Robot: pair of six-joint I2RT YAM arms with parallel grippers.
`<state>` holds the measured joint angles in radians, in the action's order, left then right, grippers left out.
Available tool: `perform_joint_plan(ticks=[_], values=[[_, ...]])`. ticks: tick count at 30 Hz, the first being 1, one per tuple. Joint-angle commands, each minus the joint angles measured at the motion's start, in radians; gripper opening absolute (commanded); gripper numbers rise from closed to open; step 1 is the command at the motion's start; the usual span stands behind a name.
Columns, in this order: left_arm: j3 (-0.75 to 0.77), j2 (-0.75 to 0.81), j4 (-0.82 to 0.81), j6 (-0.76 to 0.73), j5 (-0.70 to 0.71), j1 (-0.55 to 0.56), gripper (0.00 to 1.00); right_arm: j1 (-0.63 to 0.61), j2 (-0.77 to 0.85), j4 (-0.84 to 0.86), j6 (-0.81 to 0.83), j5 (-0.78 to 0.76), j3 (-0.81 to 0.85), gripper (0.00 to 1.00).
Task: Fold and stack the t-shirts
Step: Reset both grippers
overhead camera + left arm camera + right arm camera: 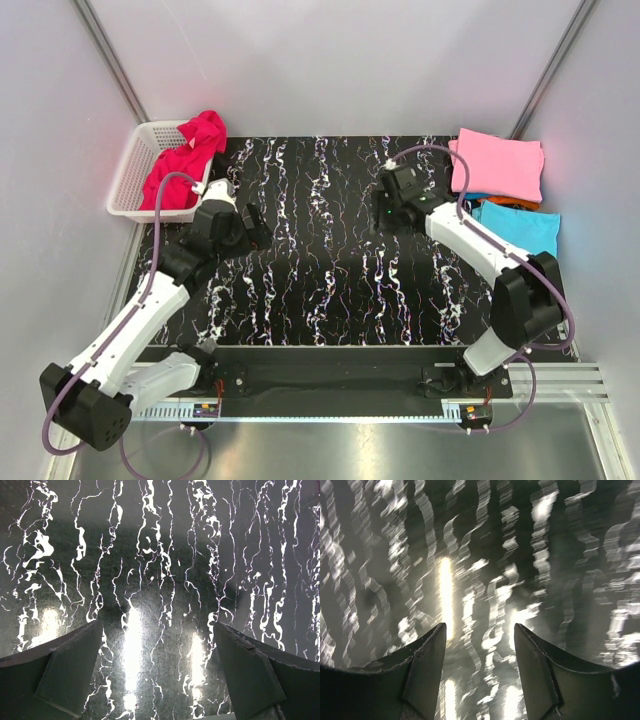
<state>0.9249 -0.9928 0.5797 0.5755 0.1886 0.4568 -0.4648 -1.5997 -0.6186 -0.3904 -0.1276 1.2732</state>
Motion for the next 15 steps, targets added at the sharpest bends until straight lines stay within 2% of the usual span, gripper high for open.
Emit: perform_joint_plan(ticks=[1,7,15], values=[[0.028,-0.017,-0.072,0.026,0.009,-0.001,0.99,-0.078,0.012,0.029,-0.047,0.092,-0.021,0.63],[0.031,-0.049,-0.084,-0.003,0.008,-0.001,0.99,-0.199,0.038,0.134,-0.084,0.172,-0.106,0.64],[0.019,-0.084,-0.089,0.010,-0.017,-0.001,0.99,-0.264,0.076,0.155,-0.108,0.174,-0.158,0.64]])
